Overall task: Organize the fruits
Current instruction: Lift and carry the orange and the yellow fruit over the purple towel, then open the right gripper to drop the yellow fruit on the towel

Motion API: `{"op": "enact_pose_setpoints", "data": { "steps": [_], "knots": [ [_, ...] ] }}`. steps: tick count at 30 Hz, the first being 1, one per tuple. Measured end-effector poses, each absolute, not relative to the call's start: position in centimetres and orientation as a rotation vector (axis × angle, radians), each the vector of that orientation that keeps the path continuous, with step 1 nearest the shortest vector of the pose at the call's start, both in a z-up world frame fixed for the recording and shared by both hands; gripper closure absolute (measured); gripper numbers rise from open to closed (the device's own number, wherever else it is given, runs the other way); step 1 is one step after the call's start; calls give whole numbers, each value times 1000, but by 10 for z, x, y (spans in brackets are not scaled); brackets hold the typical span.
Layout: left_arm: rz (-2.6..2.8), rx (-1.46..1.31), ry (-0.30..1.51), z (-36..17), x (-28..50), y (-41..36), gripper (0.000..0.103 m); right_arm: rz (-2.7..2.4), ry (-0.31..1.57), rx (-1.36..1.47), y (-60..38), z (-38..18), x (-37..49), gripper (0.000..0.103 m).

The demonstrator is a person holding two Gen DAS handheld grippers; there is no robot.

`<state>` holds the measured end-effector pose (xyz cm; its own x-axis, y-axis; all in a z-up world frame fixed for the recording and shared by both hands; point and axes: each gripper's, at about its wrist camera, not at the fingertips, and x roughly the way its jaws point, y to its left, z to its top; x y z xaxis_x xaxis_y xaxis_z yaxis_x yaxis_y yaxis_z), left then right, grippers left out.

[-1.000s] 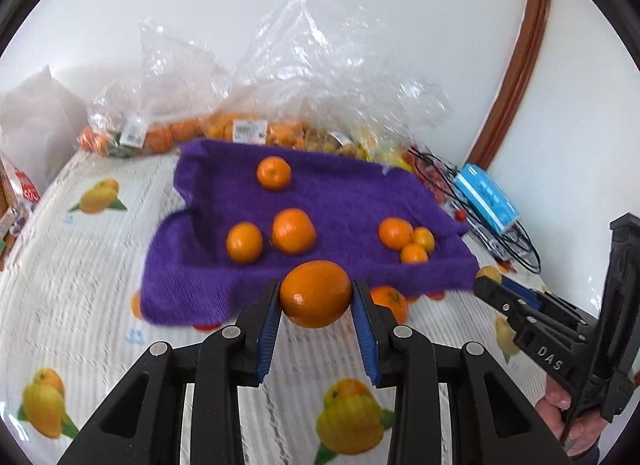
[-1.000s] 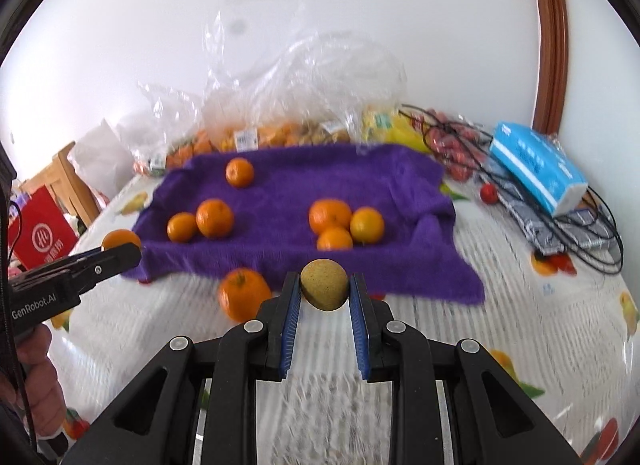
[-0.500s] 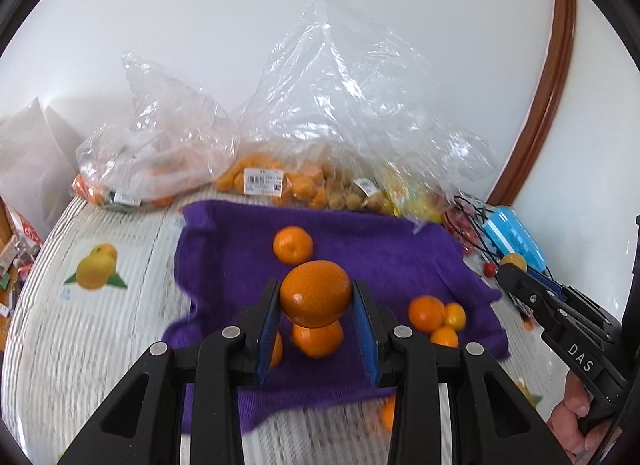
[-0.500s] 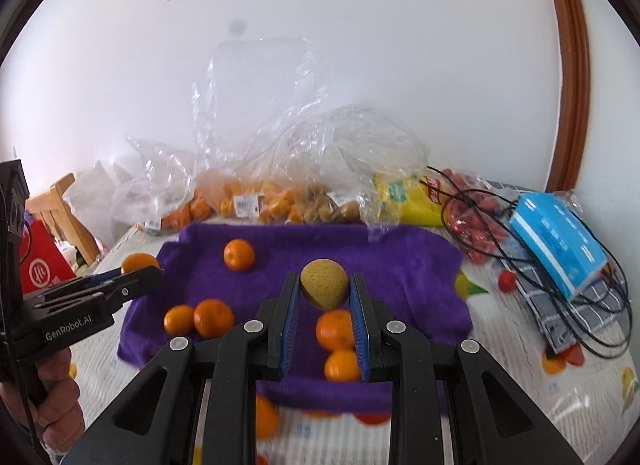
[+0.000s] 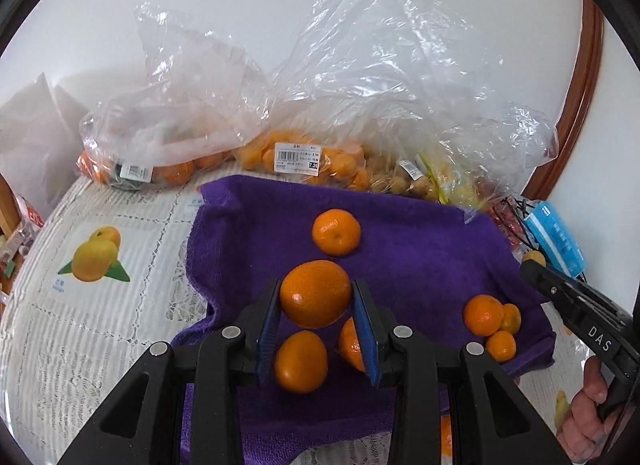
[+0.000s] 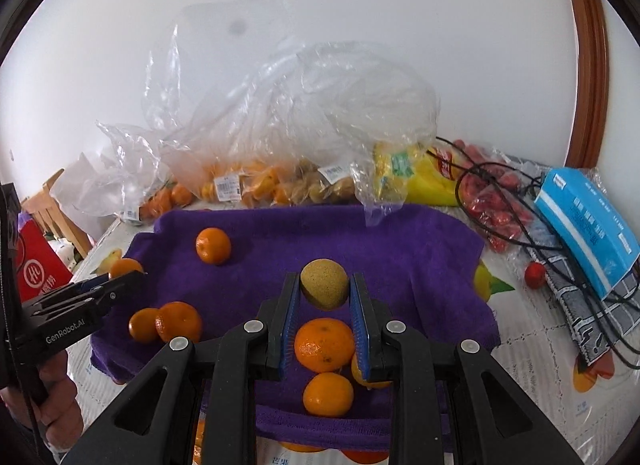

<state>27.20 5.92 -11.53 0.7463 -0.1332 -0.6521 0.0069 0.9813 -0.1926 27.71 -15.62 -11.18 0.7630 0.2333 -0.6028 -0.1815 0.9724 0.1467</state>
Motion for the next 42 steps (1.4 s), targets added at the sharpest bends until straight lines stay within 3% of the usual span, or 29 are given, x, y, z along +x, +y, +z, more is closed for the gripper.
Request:
{"op": "enact_pose_setpoints", "data": {
  "steps": [35, 42],
  "knots": [
    [-93, -234, 739, -127, 279, 58, 70, 142, 768, 19, -166, -147, 294, 78],
    [-90, -232, 743, -130, 280, 56, 70, 147, 749, 8, -162, -143, 289, 73]
  ]
}}
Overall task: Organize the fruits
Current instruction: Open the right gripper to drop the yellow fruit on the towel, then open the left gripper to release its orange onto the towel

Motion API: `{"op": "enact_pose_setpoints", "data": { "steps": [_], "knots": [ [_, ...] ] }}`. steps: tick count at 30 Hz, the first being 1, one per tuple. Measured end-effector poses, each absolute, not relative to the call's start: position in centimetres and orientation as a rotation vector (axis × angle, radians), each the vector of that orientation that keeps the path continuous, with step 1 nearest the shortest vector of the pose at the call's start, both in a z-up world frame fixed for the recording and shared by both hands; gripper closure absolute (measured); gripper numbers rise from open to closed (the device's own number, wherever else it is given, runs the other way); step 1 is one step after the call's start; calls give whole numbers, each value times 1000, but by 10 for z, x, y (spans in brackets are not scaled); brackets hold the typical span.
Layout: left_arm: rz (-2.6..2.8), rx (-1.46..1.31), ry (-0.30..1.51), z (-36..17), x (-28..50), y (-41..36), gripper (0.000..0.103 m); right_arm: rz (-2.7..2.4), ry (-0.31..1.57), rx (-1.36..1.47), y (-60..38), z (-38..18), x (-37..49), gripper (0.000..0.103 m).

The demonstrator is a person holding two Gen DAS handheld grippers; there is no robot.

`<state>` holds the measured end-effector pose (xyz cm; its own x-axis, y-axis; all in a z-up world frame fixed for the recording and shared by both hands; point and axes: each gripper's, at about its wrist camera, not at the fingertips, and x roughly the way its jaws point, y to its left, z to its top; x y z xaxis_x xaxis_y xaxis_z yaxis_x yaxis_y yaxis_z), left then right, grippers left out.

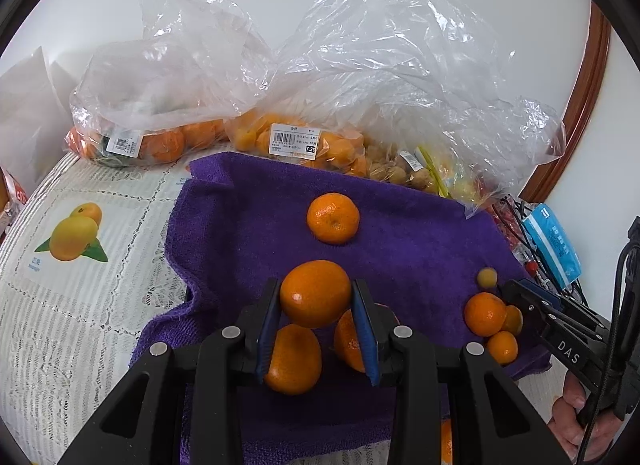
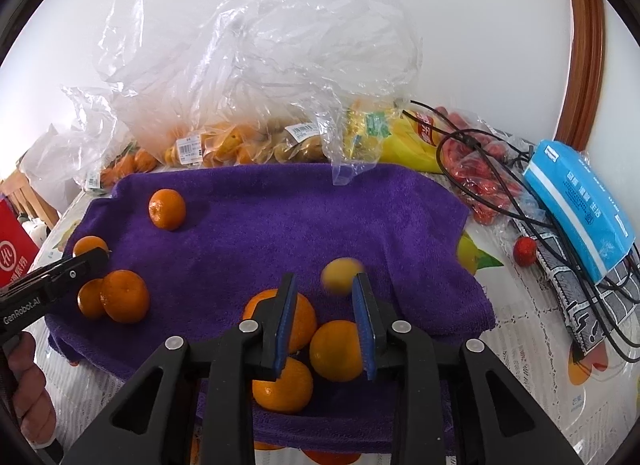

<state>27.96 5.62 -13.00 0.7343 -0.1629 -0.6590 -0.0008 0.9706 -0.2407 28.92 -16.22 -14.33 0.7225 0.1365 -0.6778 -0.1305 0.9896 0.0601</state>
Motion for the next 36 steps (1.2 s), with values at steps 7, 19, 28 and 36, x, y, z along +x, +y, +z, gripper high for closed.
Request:
{"op": "enact_pose_setpoints", "data": {
  "steps": [7, 19, 28, 36],
  "knots": [
    [-87, -243, 736, -129, 280, 56, 70, 157, 738, 8, -158, -141, 286, 70],
    [-97, -265, 751, -133, 283, 56, 70, 183, 742, -14, -146, -144, 283, 70],
    [-108, -221, 710, -124, 277, 50, 59, 214, 755, 15, -146, -144, 283, 70],
    [-127, -196, 685, -118, 271, 44, 53, 209, 722, 19, -147, -137, 277, 70]
  ]
}}
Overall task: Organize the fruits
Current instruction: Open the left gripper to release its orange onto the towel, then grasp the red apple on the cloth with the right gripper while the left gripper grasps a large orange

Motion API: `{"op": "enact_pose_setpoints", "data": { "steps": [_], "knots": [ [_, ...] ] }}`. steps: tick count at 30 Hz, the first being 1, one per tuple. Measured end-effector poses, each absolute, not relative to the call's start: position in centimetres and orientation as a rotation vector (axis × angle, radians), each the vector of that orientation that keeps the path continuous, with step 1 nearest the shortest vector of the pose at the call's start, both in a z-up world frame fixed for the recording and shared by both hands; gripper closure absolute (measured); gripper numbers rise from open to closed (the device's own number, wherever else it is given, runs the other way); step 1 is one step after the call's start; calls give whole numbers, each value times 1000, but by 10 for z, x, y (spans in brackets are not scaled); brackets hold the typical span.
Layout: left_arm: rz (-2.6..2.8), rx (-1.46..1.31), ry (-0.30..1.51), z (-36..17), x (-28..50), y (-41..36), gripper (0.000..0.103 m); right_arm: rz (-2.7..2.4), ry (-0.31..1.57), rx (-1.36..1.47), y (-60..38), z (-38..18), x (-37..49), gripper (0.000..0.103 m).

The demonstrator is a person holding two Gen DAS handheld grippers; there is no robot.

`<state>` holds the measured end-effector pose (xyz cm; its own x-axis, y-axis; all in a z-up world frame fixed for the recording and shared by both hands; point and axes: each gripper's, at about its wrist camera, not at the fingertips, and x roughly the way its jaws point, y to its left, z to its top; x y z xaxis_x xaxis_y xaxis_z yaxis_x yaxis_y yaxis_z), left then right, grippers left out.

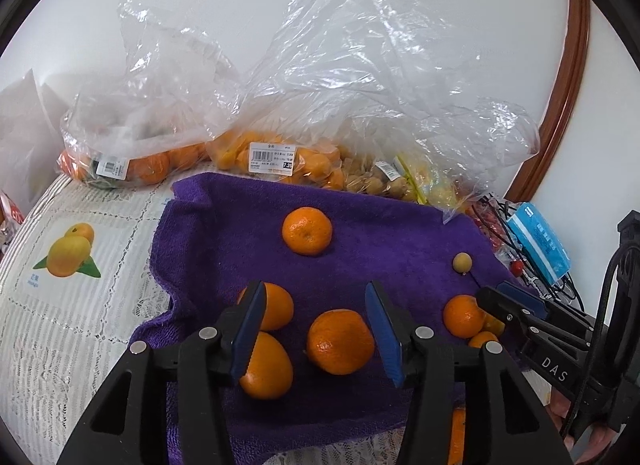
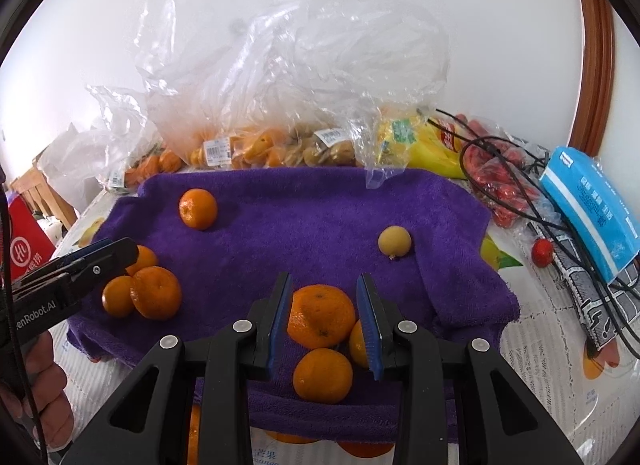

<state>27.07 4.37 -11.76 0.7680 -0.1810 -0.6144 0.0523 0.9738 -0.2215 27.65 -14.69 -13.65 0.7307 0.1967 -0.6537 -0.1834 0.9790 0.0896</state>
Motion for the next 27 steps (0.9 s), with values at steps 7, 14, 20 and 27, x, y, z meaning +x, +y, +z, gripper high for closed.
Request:
{"op": "enact_pose_setpoints", "data": {
  "steps": [7, 14, 20, 27],
  "knots": [
    [-125, -172, 671, -113, 267, 39, 51, 210, 673, 40, -150, -125, 266, 70],
    [-123, -194, 657, -107, 262, 41, 51, 214, 672, 99, -155, -111, 253, 70],
    [-144, -165, 639, -100, 253, 34, 51, 227, 703, 114, -159, -107, 230, 70],
    [-170, -169, 658, -97, 237, 34, 49, 198, 740, 106, -164, -109, 202, 67]
  ]
}}
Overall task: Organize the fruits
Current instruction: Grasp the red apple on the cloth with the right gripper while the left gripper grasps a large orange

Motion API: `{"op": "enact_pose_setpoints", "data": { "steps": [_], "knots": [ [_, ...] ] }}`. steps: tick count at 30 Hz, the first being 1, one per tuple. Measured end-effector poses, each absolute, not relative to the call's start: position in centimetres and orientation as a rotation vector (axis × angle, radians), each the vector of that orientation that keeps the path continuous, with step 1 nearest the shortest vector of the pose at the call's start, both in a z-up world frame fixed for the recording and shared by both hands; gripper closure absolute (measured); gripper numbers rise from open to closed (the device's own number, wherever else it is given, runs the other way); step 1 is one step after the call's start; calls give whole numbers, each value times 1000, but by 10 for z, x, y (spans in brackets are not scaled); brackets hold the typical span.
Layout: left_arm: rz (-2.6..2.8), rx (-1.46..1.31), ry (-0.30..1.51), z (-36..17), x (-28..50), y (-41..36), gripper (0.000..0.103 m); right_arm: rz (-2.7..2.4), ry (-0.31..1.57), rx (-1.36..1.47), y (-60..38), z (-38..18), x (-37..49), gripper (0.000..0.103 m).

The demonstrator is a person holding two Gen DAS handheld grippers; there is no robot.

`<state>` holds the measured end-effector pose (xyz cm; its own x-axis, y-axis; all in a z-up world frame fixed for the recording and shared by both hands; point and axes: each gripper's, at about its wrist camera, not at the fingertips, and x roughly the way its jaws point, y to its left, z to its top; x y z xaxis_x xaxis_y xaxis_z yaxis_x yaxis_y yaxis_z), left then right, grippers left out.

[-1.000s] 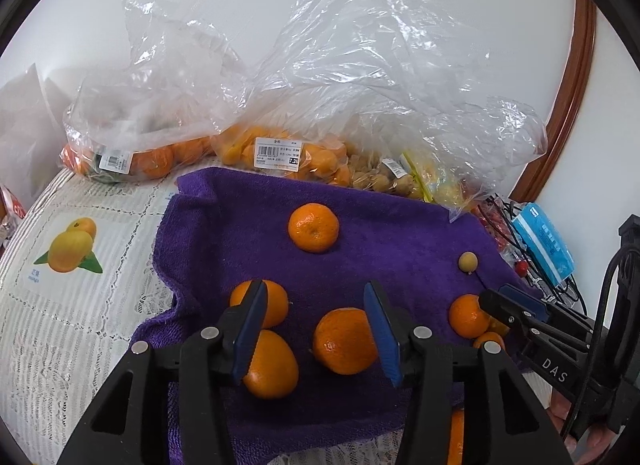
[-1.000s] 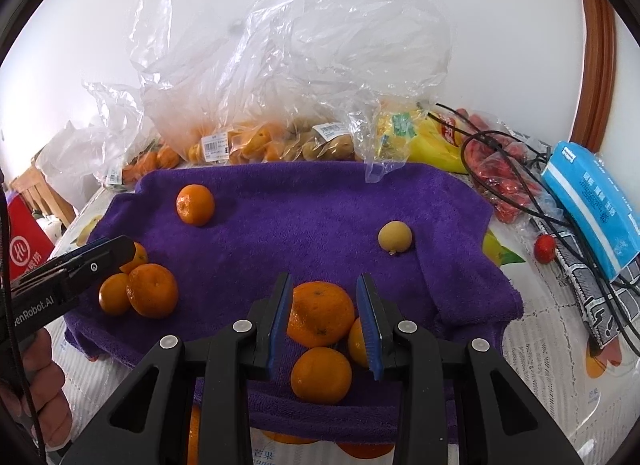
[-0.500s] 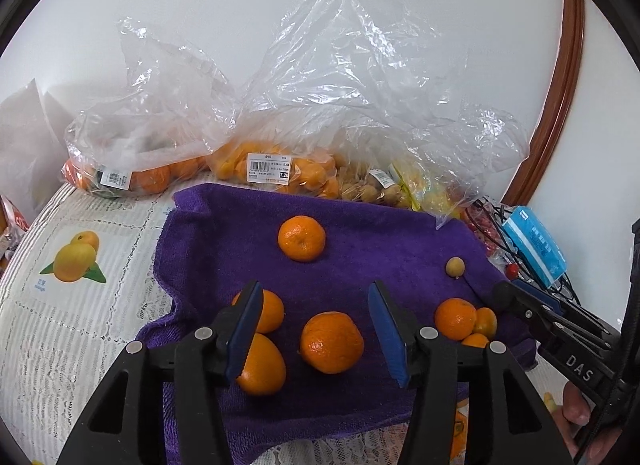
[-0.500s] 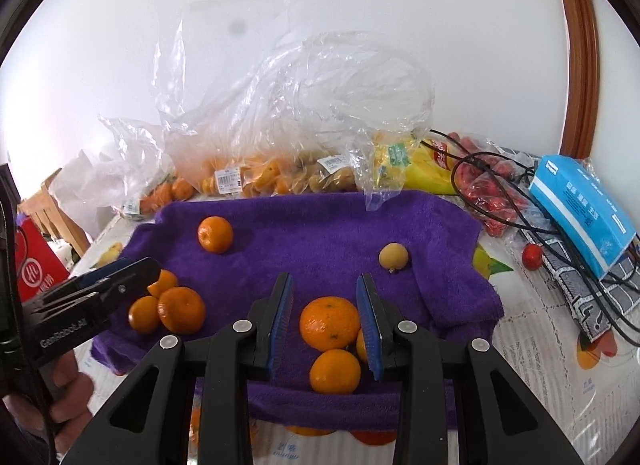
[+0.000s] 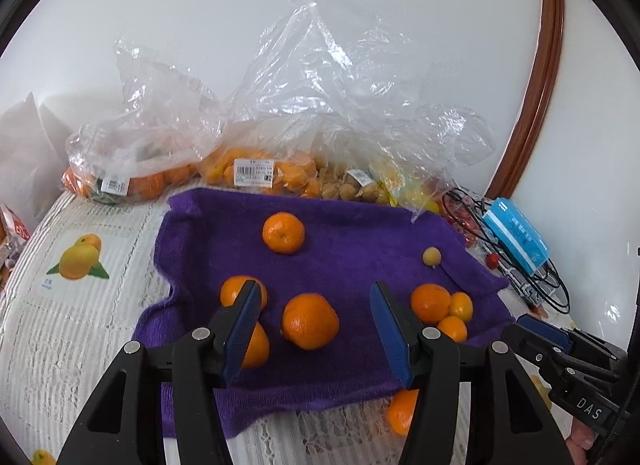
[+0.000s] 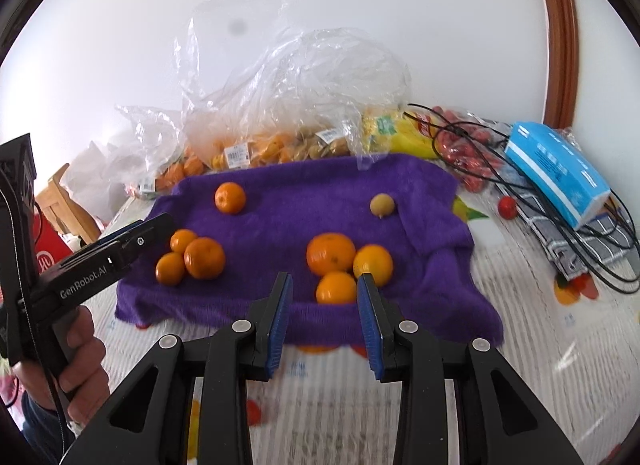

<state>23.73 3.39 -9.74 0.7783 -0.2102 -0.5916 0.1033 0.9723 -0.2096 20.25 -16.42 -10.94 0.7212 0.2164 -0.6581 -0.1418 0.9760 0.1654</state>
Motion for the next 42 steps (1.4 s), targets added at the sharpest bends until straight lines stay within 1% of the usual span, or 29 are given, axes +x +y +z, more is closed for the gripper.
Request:
{"op": "enact_pose_setpoints", "data": {
  "steps": [4, 12, 19, 25, 27, 29, 31, 32, 36, 42],
  "knots": [
    [-179, -196, 703, -101, 225, 43, 47, 195, 736, 107, -162, -109, 189, 59],
    [-132, -140, 748, -115, 189, 68, 43, 202, 772, 95, -150, -119, 168, 54],
    [-113, -172, 807, -140, 176, 86, 43, 228, 822, 102, -134, -139, 158, 54],
    [-129, -184, 792, -140, 173, 85, 43, 275, 847, 134, -122, -150, 148, 54],
    [-144, -187, 788, -140, 171, 83, 43, 272, 859, 102, -115, -156, 147, 54],
    [-152, -190, 780, -139, 169, 83, 43, 256, 882, 68, -109, -164, 150, 57],
    [-157, -189, 767, -137, 167, 82, 42, 248, 907, 51, -107, -171, 152, 75],
    [-159, -189, 766, -137, 167, 83, 42, 228, 882, 25, -106, -171, 150, 78],
    [-174, -183, 784, -140, 169, 80, 42, 228, 870, 8, -108, -169, 147, 78],
    [-277, -151, 849, -147, 172, 57, 41, 170, 830, 0, -139, -162, 136, 78]
  ]
}}
